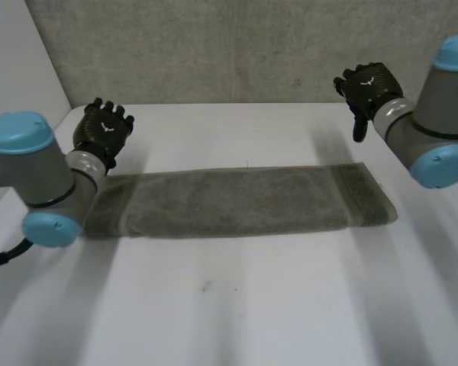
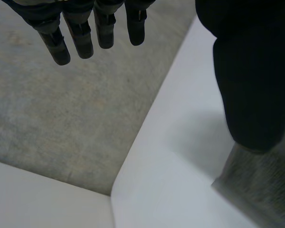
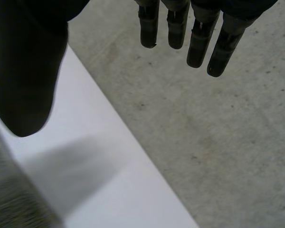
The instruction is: Fold the towel.
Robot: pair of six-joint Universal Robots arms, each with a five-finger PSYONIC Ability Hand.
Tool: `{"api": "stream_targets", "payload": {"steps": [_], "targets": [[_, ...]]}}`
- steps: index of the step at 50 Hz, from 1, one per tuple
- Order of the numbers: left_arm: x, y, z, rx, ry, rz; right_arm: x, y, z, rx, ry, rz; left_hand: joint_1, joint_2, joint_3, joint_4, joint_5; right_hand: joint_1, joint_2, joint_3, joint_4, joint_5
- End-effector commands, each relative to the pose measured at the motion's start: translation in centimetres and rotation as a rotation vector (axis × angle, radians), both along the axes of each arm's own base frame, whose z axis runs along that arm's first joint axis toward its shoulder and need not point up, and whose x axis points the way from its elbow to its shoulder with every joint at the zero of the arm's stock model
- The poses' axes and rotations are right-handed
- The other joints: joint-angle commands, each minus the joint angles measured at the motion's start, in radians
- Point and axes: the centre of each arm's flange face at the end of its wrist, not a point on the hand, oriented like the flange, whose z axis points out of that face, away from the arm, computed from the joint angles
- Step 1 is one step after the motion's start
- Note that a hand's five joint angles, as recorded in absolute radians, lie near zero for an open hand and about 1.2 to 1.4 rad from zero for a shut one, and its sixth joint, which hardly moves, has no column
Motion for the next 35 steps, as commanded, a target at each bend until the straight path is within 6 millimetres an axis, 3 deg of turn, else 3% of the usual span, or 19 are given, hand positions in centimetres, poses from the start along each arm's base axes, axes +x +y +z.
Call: {"api": "stream_targets", "payload": {"steps": [1, 5, 10, 16, 18, 28, 29, 35], "targets": [[1.4, 5.3, 0.8, 0.135, 0.241, 0.008, -3.8, 4.7, -2.2, 0.236, 0.003, 0.04, 0.003, 0.009, 0.007, 0.006, -0.027, -0.055, -0.078, -0.073, -0.083, -0.057], [1.8, 6.7, 0.2, 0.185, 0.277, 0.018, -4.9, 6.2, -4.1, 0.324, -0.002, 0.039, 0.003, 0.009, 0.007, 0.006, -0.027, -0.017, -0.039, -0.035, -0.044, -0.018], [2.1, 8.5, -1.2, 0.254, 0.302, 0.029, -7.1, 7.2, -7.8, 0.386, -0.003, -0.008, 0.003, 0.009, 0.007, 0.006, -0.027, 0.136, 0.113, 0.118, 0.108, 0.134], [2.2, 8.7, -1.4, 0.256, 0.304, 0.031, -7.5, 7.1, -9.8, 0.365, 0.009, -0.015, 0.003, 0.009, 0.007, 0.006, -0.027, 0.218, 0.196, 0.2, 0.19, 0.216], [2.2, 8.7, -1.4, 0.243, 0.312, 0.029, -7.6, 6.4, -10.9, 0.347, 0.008, -0.024, 0.003, 0.009, 0.007, 0.006, -0.027, 0.399, 0.377, 0.381, 0.372, 0.398], [2.2, 8.7, -1.1, 0.212, 0.32, 0.021, -7.8, 5.8, -12.1, 0.318, 0.073, -0.018, 0.003, 0.009, 0.007, 0.006, -0.027, 0.752, 0.73, 0.734, 0.725, 0.751], [2.2, 8.7, -1.0, 0.21, 0.32, 0.023, -8.1, 5.6, -12.2, 0.315, 0.086, -0.022, 0.003, 0.009, 0.007, 0.006, -0.027, 0.886, 0.864, 0.868, 0.858, 0.884], [2.2, 8.6, -0.8, 0.202, 0.322, 0.019, -9.0, 4.9, -12.7, 0.314, 0.105, -0.045, 0.003, 0.009, 0.007, 0.006, -0.027, 0.908, 0.886, 0.89, 0.88, 0.906]]}}
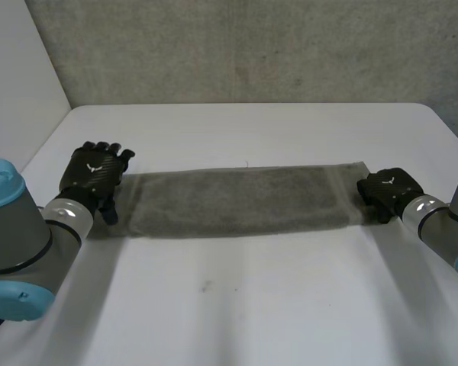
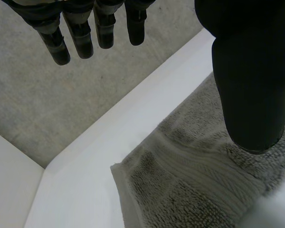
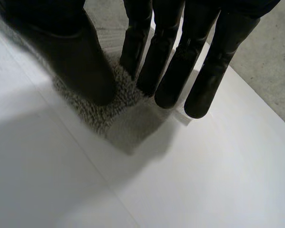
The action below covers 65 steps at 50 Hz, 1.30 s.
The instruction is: Fold the towel.
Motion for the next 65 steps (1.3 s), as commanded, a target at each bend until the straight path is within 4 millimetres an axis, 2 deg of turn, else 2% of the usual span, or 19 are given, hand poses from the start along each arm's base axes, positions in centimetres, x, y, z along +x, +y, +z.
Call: {"api": "stream_targets", "payload": {"steps": [1, 13, 18, 20, 27, 30, 33, 35, 36, 38, 39, 41, 42, 44, 50, 56, 57, 58, 65], "targets": [[0.0, 0.0, 0.3, -0.012, 0.003, -0.001, -1.0, -0.9, -0.5, -0.004, 0.038, -0.015, 0.003, 0.01, 0.007, 0.007, -0.027, -0.015, -0.009, -0.006, -0.009, -0.008], [0.0, 0.2, 0.0, -0.004, 0.001, -0.002, -1.9, -1.6, 0.4, -0.035, 0.052, -0.044, 0.003, 0.01, 0.007, 0.007, -0.027, 0.254, 0.26, 0.263, 0.26, 0.261], [0.1, 0.4, 0.2, -0.008, 0.001, -0.003, -6.9, -3.6, 2.4, -0.093, 0.114, -0.172, 0.003, 0.01, 0.007, 0.007, -0.027, 0.254, 0.26, 0.263, 0.26, 0.261], [0.1, 0.3, 0.3, -0.011, 0.002, -0.001, -10.7, -4.3, 3.5, -0.11, 0.216, -0.233, 0.003, 0.01, 0.007, 0.007, -0.027, 0.254, 0.26, 0.263, 0.26, 0.261], [0.1, 0.2, 0.4, -0.016, 0.0, 0.0, -12.6, -5.3, 6.8, -0.171, 0.303, -0.258, 0.003, 0.01, 0.007, 0.007, -0.027, 0.254, 0.26, 0.263, 0.26, 0.261], [0.1, 0.2, 0.5, -0.019, 0.001, 0.0, -7.1, -4.6, 11.4, -0.265, 0.15, -0.192, 0.003, 0.01, 0.007, 0.007, -0.027, 0.254, 0.26, 0.263, 0.26, 0.261], [0.1, 0.2, 0.9, -0.031, 0.005, 0.002, -3.8, -3.5, 12.4, -0.287, 0.103, -0.123, 0.003, 0.01, 0.007, 0.007, -0.027, 0.254, 0.26, 0.263, 0.26, 0.261], [0.1, 0.3, 1.5, -0.047, 0.01, 0.0, 3.1, -0.6, 13.1, -0.307, 0.034, 0.037, 0.003, 0.01, 0.007, 0.007, -0.027, 0.254, 0.26, 0.263, 0.26, 0.261], [0.1, 0.3, 1.5, -0.047, 0.01, 0.0, 3.1, -0.6, 13.1, -0.307, 0.033, 0.038, 0.003, 0.01, 0.007, 0.007, -0.027, 0.254, 0.26, 0.263, 0.26, 0.261], [0.1, 0.3, 1.8, -0.055, 0.013, 0.002, 10.1, 3.9, 13.0, -0.318, -0.004, 0.227, 0.003, 0.01, 0.007, 0.007, -0.027, 0.254, 0.26, 0.263, 0.26, 0.261], [0.1, 0.3, 1.8, -0.055, 0.013, 0.002, 10.1, 3.9, 13.0, -0.318, -0.005, 0.228, 0.003, 0.01, 0.007, 0.007, -0.027, 0.254, 0.26, 0.263, 0.26, 0.261], [0.1, 0.4, 1.9, -0.058, 0.014, 0.0, 15.8, 8.6, 11.8, -0.315, -0.031, 0.399, 0.003, 0.01, 0.007, 0.007, -0.027, 0.254, 0.26, 0.263, 0.26, 0.261], [0.1, 0.4, 1.9, -0.058, 0.014, 0.0, 15.9, 8.6, 11.8, -0.315, -0.031, 0.4, 0.003, 0.01, 0.007, 0.007, -0.027, 0.254, 0.26, 0.263, 0.26, 0.261], [0.1, 0.5, 1.8, -0.055, 0.013, -0.001, 19.6, 12.9, 9.6, -0.285, -0.036, 0.53, 0.003, 0.01, 0.007, 0.007, -0.027, 0.254, 0.26, 0.263, 0.26, 0.261], [-0.1, 0.7, 1.8, -0.054, 0.013, -0.009, 22.6, 18.2, 5.2, -0.201, 0.013, 0.68, 0.003, 0.01, 0.007, 0.007, -0.027, 0.254, 0.26, 0.263, 0.26, 0.261], [-0.2, 0.6, 1.9, -0.061, 0.015, -0.01, 23.0, 18.8, 4.6, -0.201, 0.027, 0.696, 0.003, 0.01, 0.007, 0.007, -0.027, 0.254, 0.26, 0.263, 0.26, 0.261], [-0.2, 0.6, 2.0, -0.068, 0.015, -0.01, 22.9, 18.7, 4.9, -0.206, 0.025, 0.689, 0.003, 0.01, 0.007, 0.007, -0.027, -0.111, -0.105, -0.102, -0.106, -0.104], [-0.3, 0.5, 2.1, -0.072, 0.017, -0.013, 22.7, 18.4, 5.3, -0.207, 0.021, 0.67, 0.003, 0.01, 0.007, 0.007, -0.027, -0.789, -0.783, -0.78, -0.784, -0.782], [-1.7, 0.9, 2.8, -0.1, 0.03, -0.053, 19.5, 15.9, 7.8, -0.212, 0.005, 0.536, 0.003, 0.01, 0.007, 0.007, -0.027, -0.967, -0.962, -0.959, -0.962, -0.96]]}}
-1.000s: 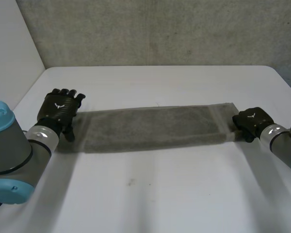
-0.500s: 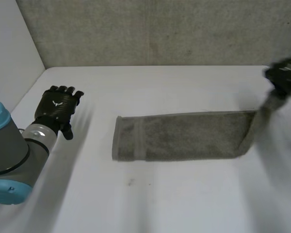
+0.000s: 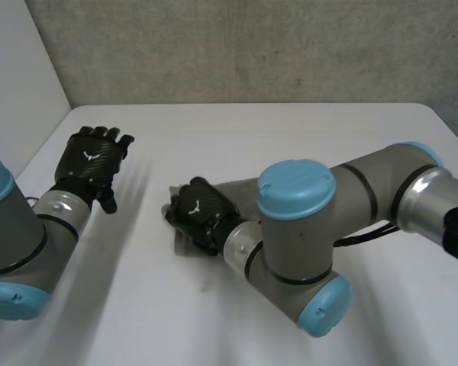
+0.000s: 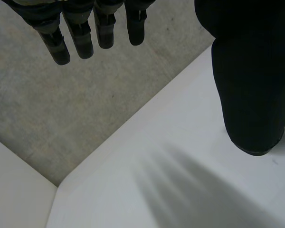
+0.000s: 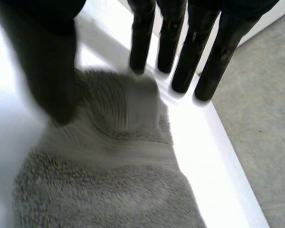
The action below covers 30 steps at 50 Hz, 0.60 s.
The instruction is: Fold the towel.
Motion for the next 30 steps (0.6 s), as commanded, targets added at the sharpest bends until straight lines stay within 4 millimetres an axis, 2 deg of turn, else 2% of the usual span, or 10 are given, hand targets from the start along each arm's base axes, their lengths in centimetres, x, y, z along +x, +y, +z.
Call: {"api": "stream_targets", "payload": {"steps": [1, 5, 7, 10, 18, 19, 20, 22, 29, 30], "targets": [[-1.9, 0.7, 0.8, -0.033, 0.013, -0.056, -5.0, -4.2, 2.6, 0.033, -0.04, -0.2, 0.003, 0.01, 0.007, 0.009, -0.027, -0.276, -0.289, -0.317, -0.336, -0.275], [-3.4, 1.7, 1.1, -0.042, 0.019, -0.105, -8.2, -6.0, 2.1, 0.106, -0.045, -0.301, 0.003, 0.01, 0.007, 0.009, -0.027, -0.276, -0.289, -0.317, -0.336, -0.275], [-4.8, 2.7, 1.0, -0.044, 0.019, -0.15, -10.9, -6.8, 0.3, 0.166, -0.006, -0.379, 0.003, 0.01, 0.007, 0.009, -0.027, -0.276, -0.289, -0.317, -0.336, -0.275], [-5.3, 3.2, 0.9, -0.041, 0.018, -0.17, -12.1, -7.3, -0.7, 0.188, 0.01, -0.414, 0.003, 0.01, 0.007, 0.009, -0.027, -0.276, -0.289, -0.317, -0.336, -0.275], [-6.6, 4.6, 0.4, -0.028, 0.01, -0.217, -16.1, -9.4, -3.8, 0.116, 0.103, -0.502, 0.003, 0.01, 0.007, 0.009, -0.027, 0.416, 0.404, 0.375, 0.357, 0.417], [-6.6, 4.6, 0.4, -0.028, 0.01, -0.217, -16.1, -9.4, -3.8, 0.116, 0.103, -0.502, 0.003, 0.01, 0.007, 0.009, -0.027, 0.418, 0.405, 0.377, 0.359, 0.419], [-6.6, 4.5, 0.4, -0.028, 0.01, -0.216, -16.1, -9.6, -4.0, 0.095, 0.124, -0.496, 0.003, 0.01, 0.007, 0.009, -0.027, 0.703, 0.69, 0.662, 0.643, 0.704], [-6.6, 4.5, 0.5, -0.03, 0.012, -0.214, -16.0, -9.9, -3.8, 0.068, 0.131, -0.493, 0.003, 0.01, 0.007, 0.009, -0.027, 0.943, 0.93, 0.902, 0.884, 0.944], [-6.1, 4.3, 0.9, -0.039, 0.016, -0.196, -14.2, -11.6, -0.4, -0.061, 0.045, -0.465, 0.003, 0.01, 0.007, 0.009, -0.027, 0.945, 0.933, 0.904, 0.886, 0.946], [-5.9, 4.2, 1.1, -0.044, 0.014, -0.19, -12.4, -11.1, 0.9, -0.099, 0.013, -0.418, 0.003, 0.01, 0.007, 0.009, -0.027, 0.945, 0.933, 0.904, 0.886, 0.946]]}}
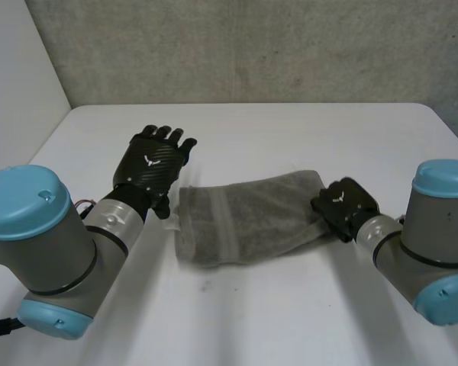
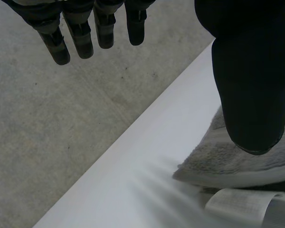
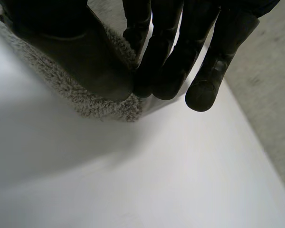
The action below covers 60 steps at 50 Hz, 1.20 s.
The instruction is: Fold the towel.
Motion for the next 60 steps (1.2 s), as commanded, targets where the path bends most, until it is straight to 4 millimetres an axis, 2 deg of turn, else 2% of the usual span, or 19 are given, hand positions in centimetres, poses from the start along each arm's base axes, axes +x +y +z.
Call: {"api": "stream_targets", "payload": {"steps": [1, 2, 4, 7, 9, 10, 12, 16, 19, 20, 21, 23, 28, 35, 40, 42, 50, 56, 60], "targets": [[0.9, -0.5, 0.8, -0.018, 0.006, 0.035, 6.1, 0.8, 4.8, -0.187, -0.077, 0.16, 0.003, 0.01, 0.007, 0.009, -0.027, 0.129, 0.057, 0.057, 0.055, 0.058], [0.9, -0.5, 0.8, -0.018, 0.006, 0.035, 6.1, 0.8, 4.8, -0.187, -0.078, 0.161, 0.003, 0.01, 0.007, 0.009, -0.027, 0.129, 0.057, 0.057, 0.055, 0.058], [1.9, -1.2, 1.6, -0.036, 0.017, 0.087, 11.0, 4.1, 5.3, -0.218, -0.107, 0.314, 0.003, 0.01, 0.007, 0.009, -0.027, 0.129, 0.057, 0.057, 0.055, 0.058], [2.6, -1.7, 1.8, -0.042, 0.019, 0.131, 12.9, 5.5, 5.2, -0.23, -0.115, 0.373, 0.003, 0.01, 0.007, 0.009, -0.027, 0.129, 0.057, 0.057, 0.055, 0.058], [4.3, -2.8, 2.0, -0.043, 0.022, 0.235, 15.9, 8.6, 4.4, -0.212, -0.126, 0.512, 0.003, 0.01, 0.007, 0.009, -0.027, 0.129, 0.057, 0.057, 0.055, 0.058], [4.3, -2.8, 2.0, -0.043, 0.022, 0.236, 15.9, 8.7, 4.4, -0.212, -0.126, 0.513, 0.003, 0.01, 0.007, 0.009, -0.027, 0.129, 0.057, 0.057, 0.055, 0.058], [5.6, -3.5, 2.1, -0.046, 0.022, 0.308, 17.8, 11.9, 2.0, -0.136, -0.091, 0.664, 0.003, 0.01, 0.007, 0.009, -0.027, 0.129, 0.057, 0.057, 0.055, 0.058], [6.3, -3.7, 1.7, -0.033, 0.014, 0.329, 18.3, 13.2, 0.1, -0.08, -0.039, 0.732, 0.003, 0.01, 0.007, 0.009, -0.027, 0.129, 0.057, 0.057, 0.055, 0.058], [6.4, -3.7, 1.6, -0.029, 0.012, 0.326, 18.6, 12.6, 0.5, -0.096, -0.021, 0.698, 0.003, 0.01, 0.007, 0.009, -0.027, 0.129, 0.057, 0.057, 0.055, 0.058], [6.3, -3.6, 1.5, -0.027, 0.011, 0.322, 18.5, 12.2, 0.9, -0.105, -0.024, 0.666, 0.003, 0.01, 0.007, 0.009, -0.027, -0.137, -0.209, -0.209, -0.211, -0.209], [6.3, -3.6, 1.5, -0.027, 0.011, 0.322, 18.5, 12.2, 0.9, -0.106, -0.024, 0.666, 0.003, 0.01, 0.007, 0.009, -0.027, -0.14, -0.212, -0.212, -0.214, -0.211], [5.9, -3.5, 1.7, -0.037, 0.017, 0.311, 18.2, 11.3, 2.5, -0.106, -0.071, 0.598, 0.003, 0.01, 0.007, 0.009, -0.027, -1.092, -1.165, -1.164, -1.166, -1.164], [5.1, -3.6, 2.3, -0.052, 0.038, 0.287, 16.2, 8.5, 5.3, -0.023, -0.215, 0.439, 0.003, 0.01, 0.007, 0.009, -0.027, -1.092, -1.165, -1.164, -1.166, -1.164], [1.8, -2.0, 1.9, -0.005, 0.119, 0.177, 11.8, 4.1, 6.2, 0.14, -0.394, 0.214, 0.003, 0.01, 0.007, 0.009, -0.027, -1.092, -1.165, -1.164, -1.166, -1.164], [-0.2, -0.6, -0.5, 0.1, 0.158, 0.105, 10.8, 2.6, 4.5, 0.239, -0.443, 0.132, 0.007, 0.014, 0.011, 0.012, -0.023, -1.092, -1.165, -1.164, -1.166, -1.164], [-1.3, 0.2, -3.0, 0.184, 0.156, 0.067, 10.8, 2.3, 2.5, 0.3, -0.412, 0.109, 0.015, 0.023, 0.02, 0.021, -0.014, -1.092, -1.165, -1.164, -1.166, -1.164], [-1.5, 0.3, -8.4, 0.37, 0.026, 0.101, 11.4, 1.6, -1.0, 0.401, -0.345, 0.079, 0.033, 0.04, 0.037, 0.039, 0.003, -1.092, -1.165, -1.164, -1.166, -1.164], [-1.1, 0.2, -8.5, 0.42, -0.006, 0.134, 11.6, 1.6, -0.6, 0.409, -0.334, 0.081, 0.024, 0.031, 0.029, 0.03, -0.006, -1.092, -1.165, -1.164, -1.166, -1.164], [-1.1, -0.1, -5.0, 0.349, 0.051, 0.13, 11.5, 1.9, 3.3, 0.342, -0.382, 0.108, 0.018, 0.026, 0.023, 0.024, -0.011, -1.092, -1.165, -1.164, -1.166, -1.164]]}}
